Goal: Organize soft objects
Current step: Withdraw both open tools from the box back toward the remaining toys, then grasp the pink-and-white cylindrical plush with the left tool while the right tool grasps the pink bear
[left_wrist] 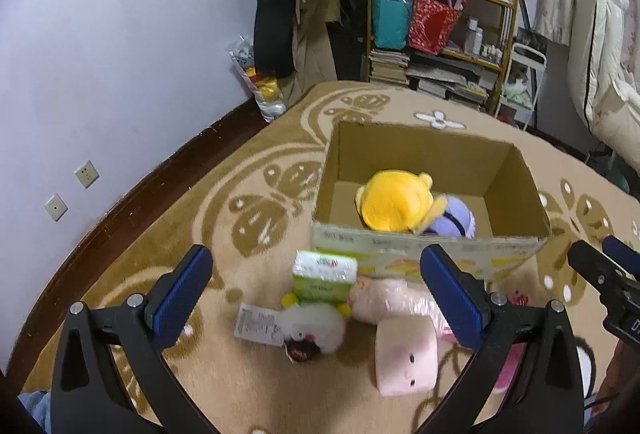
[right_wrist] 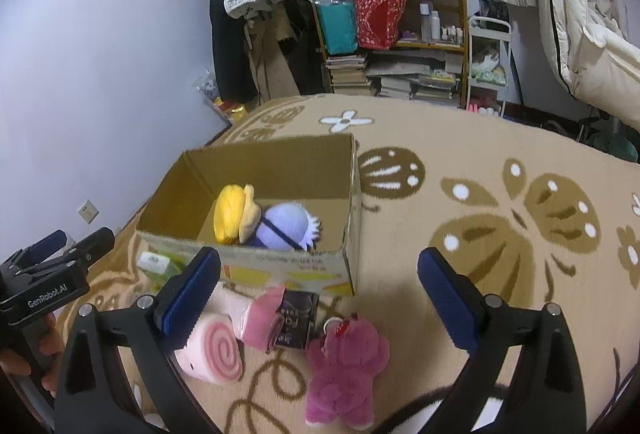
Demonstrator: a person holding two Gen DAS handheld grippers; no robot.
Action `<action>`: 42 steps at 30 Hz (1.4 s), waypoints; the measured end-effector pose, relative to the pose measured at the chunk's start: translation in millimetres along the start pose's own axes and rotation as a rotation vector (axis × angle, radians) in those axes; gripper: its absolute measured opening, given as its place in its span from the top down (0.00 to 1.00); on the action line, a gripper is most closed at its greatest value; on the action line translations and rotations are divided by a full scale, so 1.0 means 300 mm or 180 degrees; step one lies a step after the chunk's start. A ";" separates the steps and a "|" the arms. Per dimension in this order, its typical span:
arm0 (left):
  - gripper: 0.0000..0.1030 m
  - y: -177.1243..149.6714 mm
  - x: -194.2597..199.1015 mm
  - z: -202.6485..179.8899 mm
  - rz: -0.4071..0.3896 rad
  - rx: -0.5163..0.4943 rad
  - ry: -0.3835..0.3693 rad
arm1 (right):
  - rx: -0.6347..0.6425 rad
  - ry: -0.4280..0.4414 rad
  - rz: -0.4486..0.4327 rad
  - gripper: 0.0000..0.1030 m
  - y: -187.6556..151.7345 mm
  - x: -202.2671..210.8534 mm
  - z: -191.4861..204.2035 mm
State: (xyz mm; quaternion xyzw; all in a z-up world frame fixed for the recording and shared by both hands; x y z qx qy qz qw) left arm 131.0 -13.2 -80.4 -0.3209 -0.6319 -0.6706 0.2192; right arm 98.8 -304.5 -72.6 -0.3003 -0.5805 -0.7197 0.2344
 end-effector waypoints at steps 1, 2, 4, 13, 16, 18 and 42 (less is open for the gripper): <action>0.01 -0.014 -0.003 -0.009 0.0034 -0.0023 -0.0005 | -0.0009 0.0002 0.0023 0.00 -0.010 -0.002 -0.003; 0.01 -0.025 -0.007 -0.017 0.0060 -0.0041 -0.0006 | -0.0028 0.0002 0.0049 0.00 -0.020 -0.005 -0.007; 0.01 -0.050 -0.018 -0.032 0.0139 -0.0063 -0.0039 | -0.0094 0.0000 0.0095 0.01 -0.040 -0.016 -0.018; 0.01 -0.151 -0.084 -0.099 0.0520 -0.0147 -0.0199 | -0.0220 -0.0010 0.0476 0.20 -0.138 -0.091 -0.044; 0.01 -0.181 -0.102 -0.117 0.0624 -0.0203 -0.0203 | -0.0194 -0.0027 0.0625 0.24 -0.170 -0.123 -0.044; 0.01 -0.199 -0.114 -0.127 0.0695 -0.0235 -0.0214 | -0.0177 -0.0039 0.0708 0.25 -0.189 -0.141 -0.048; 0.01 -0.331 -0.240 -0.199 0.1211 -0.0520 -0.0162 | -0.0361 -0.0094 0.1490 0.25 -0.359 -0.297 -0.088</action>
Point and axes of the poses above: each gripper's, at about its wrist camera, not at the fingertips, and x roughly against the way its jaws point, z to its left, y to its top, the point moved 8 cm from there along -x, roughly the way its jaws point, and after that the axes turned 4 degrees about -y, right-handed, at the moved point
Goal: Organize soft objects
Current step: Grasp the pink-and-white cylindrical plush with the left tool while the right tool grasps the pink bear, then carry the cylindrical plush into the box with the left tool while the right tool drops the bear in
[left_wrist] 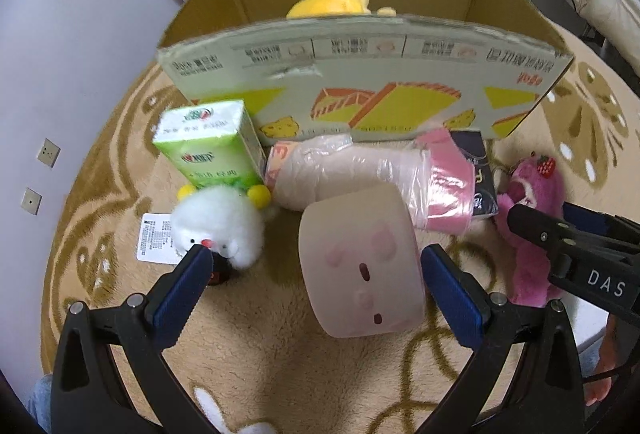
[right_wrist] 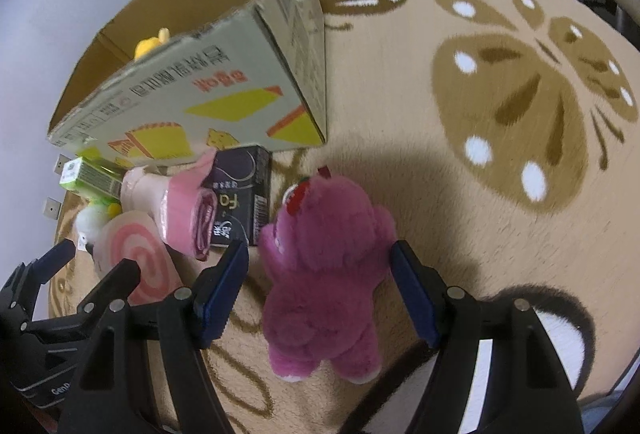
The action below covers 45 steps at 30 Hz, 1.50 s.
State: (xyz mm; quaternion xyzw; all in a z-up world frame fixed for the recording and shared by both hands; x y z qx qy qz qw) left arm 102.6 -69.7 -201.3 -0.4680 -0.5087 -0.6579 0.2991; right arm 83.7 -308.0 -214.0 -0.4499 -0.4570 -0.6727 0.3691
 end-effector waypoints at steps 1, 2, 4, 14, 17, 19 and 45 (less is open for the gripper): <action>0.01 -0.001 -0.004 -0.003 0.0007 -0.0004 -0.0009 | 0.0008 0.0007 0.0032 0.25 -0.003 -0.007 0.001; 0.01 -0.002 -0.006 -0.005 0.0006 -0.0005 -0.0016 | 0.0010 0.0019 0.0064 0.25 -0.006 -0.015 0.002; 0.01 -0.002 -0.005 -0.011 -0.0006 -0.0015 -0.0013 | 0.0029 0.0012 0.0100 0.25 -0.008 -0.029 0.003; 0.58 -0.034 -0.008 -0.083 0.0108 -0.0296 -0.0199 | 0.0206 -0.0160 0.0139 0.38 -0.021 -0.062 0.024; 0.63 -0.037 0.005 -0.099 0.0083 -0.0416 -0.0142 | 0.0235 -0.0169 0.0047 0.40 -0.013 -0.032 0.041; 0.65 -0.036 0.014 -0.103 0.0066 -0.0404 -0.0166 | 0.0231 -0.0143 -0.0040 0.41 -0.006 -0.005 0.053; 0.75 0.026 0.157 0.000 -0.0359 -0.0162 -0.0105 | 0.0226 0.0020 -0.0527 0.42 0.020 0.166 0.057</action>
Point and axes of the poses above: each gripper's, at about its wrist camera, not at the fingertips, and x roughly against the way its jaws point, z to its left, y to its top, the point moved 8 cm from there along -x, roughly the way its jaws point, and after that the axes turned 4 degrees about -y, right-handed, at the moved point
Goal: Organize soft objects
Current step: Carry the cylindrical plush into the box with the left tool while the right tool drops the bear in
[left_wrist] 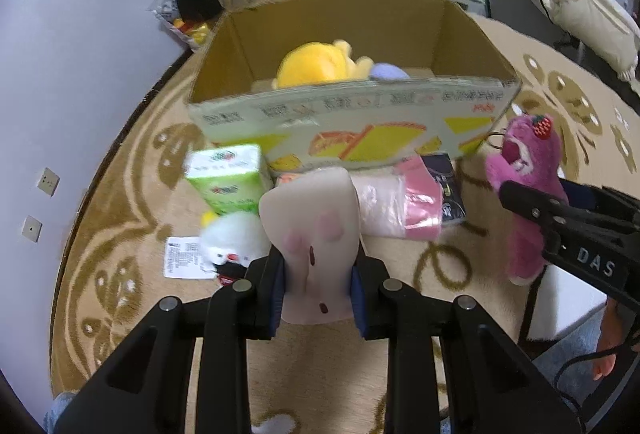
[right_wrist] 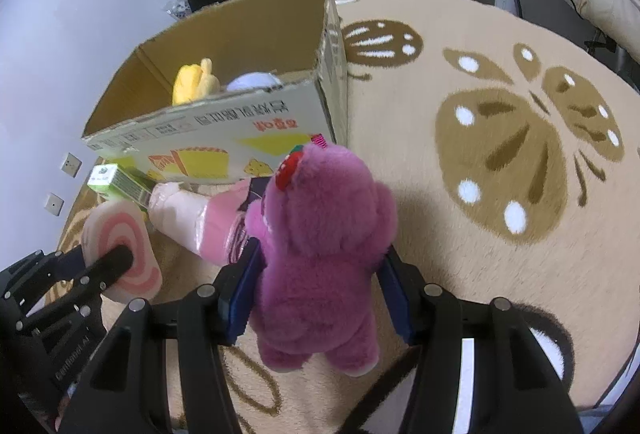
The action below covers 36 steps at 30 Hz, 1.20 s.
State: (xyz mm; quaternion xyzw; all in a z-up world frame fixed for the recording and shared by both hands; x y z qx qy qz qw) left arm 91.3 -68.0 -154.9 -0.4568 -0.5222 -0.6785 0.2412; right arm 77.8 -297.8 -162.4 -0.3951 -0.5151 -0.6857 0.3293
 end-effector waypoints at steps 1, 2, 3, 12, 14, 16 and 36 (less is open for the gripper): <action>0.75 0.007 0.010 0.013 -0.0033 0.0032 0.0014 | 0.0001 0.0008 -0.0029 0.42 0.002 0.010 0.003; 0.75 0.010 0.018 0.025 -0.0061 0.0057 0.0026 | 0.0001 0.0022 -0.0064 0.42 0.007 0.023 0.005; 0.75 0.018 0.029 0.037 -0.0097 0.0084 0.0047 | 0.0000 0.0034 -0.0099 0.42 0.015 0.030 0.005; 0.75 0.078 0.128 0.132 -0.0438 0.0232 0.0238 | 0.0031 0.0064 -0.0434 0.42 0.069 0.116 0.026; 0.75 0.093 0.148 0.143 -0.0509 0.0245 0.0261 | 0.0033 0.0102 -0.0533 0.42 0.082 0.146 0.035; 0.75 0.109 0.177 0.155 -0.0607 0.0252 0.0302 | 0.0035 0.0132 -0.0624 0.42 0.096 0.174 0.044; 0.75 0.280 0.336 0.196 -0.1267 0.0212 0.0520 | 0.0098 0.0300 -0.1185 0.42 0.229 0.303 0.093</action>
Point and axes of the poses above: each gripper's, at about its wrist camera, not at the fingertips, and x roughly against the way its jaws point, z to its left, y to its top, the point moved 8 cm from there along -x, roughly the way its jaws point, and after that the axes turned 4 degrees about -y, right-handed, at the moved point
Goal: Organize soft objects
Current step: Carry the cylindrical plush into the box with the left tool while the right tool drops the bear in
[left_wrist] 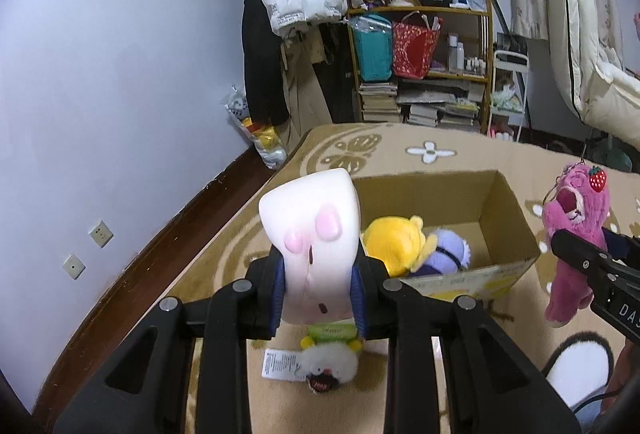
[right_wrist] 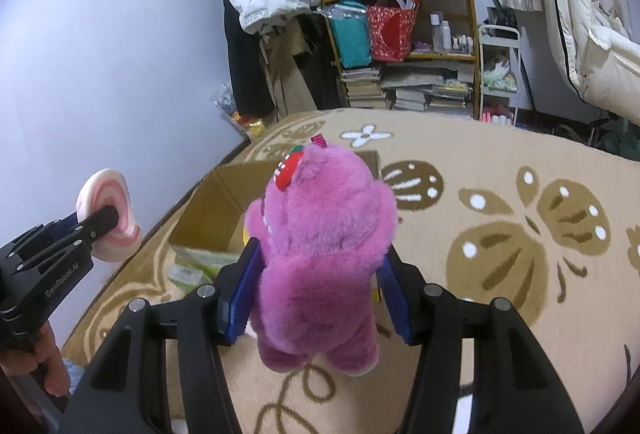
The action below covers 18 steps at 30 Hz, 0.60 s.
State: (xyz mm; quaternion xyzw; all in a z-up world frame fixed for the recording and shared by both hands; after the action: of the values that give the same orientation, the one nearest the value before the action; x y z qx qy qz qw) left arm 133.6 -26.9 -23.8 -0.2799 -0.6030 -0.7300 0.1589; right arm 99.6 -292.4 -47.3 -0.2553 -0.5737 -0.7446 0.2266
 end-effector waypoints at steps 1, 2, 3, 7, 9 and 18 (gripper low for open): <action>0.75 0.010 -0.005 0.002 -0.0026 0.0018 -0.0006 | -0.0007 0.0012 -0.0019 0.42 0.008 -0.001 0.001; 0.75 0.017 -0.008 0.003 -0.0042 0.0025 -0.0006 | -0.0011 0.0018 -0.0041 0.42 0.018 -0.003 0.002; 0.75 0.029 -0.017 0.003 -0.0069 0.0024 0.0003 | -0.0009 0.0022 -0.0057 0.42 0.026 -0.004 0.003; 0.75 0.060 -0.047 -0.005 -0.0131 -0.0038 0.0053 | 0.0006 0.0039 -0.0115 0.42 0.055 -0.019 0.008; 0.75 0.072 -0.061 -0.011 -0.0161 -0.0037 0.0040 | 0.0014 0.0058 -0.0141 0.42 0.071 -0.031 0.013; 0.75 0.106 -0.152 -0.015 -0.0130 0.0102 -0.0177 | 0.0042 0.0067 -0.0184 0.42 0.105 -0.092 0.023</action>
State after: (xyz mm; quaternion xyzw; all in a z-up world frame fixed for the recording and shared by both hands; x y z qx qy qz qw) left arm 186.8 -43.1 -26.6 -0.2852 -0.6243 -0.7153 0.1316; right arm 141.4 -292.1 -40.2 -0.2293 -0.5833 -0.7496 0.2127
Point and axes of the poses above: each gripper's, at about its wrist camera, not at the fingertips, and x roughly against the way its jaws point, z to its left, y to its top, the point moved 8 cm from there along -x, roughly the way its jaws point, and after that the axes turned 4 degrees about -y, right-handed, at the moved point
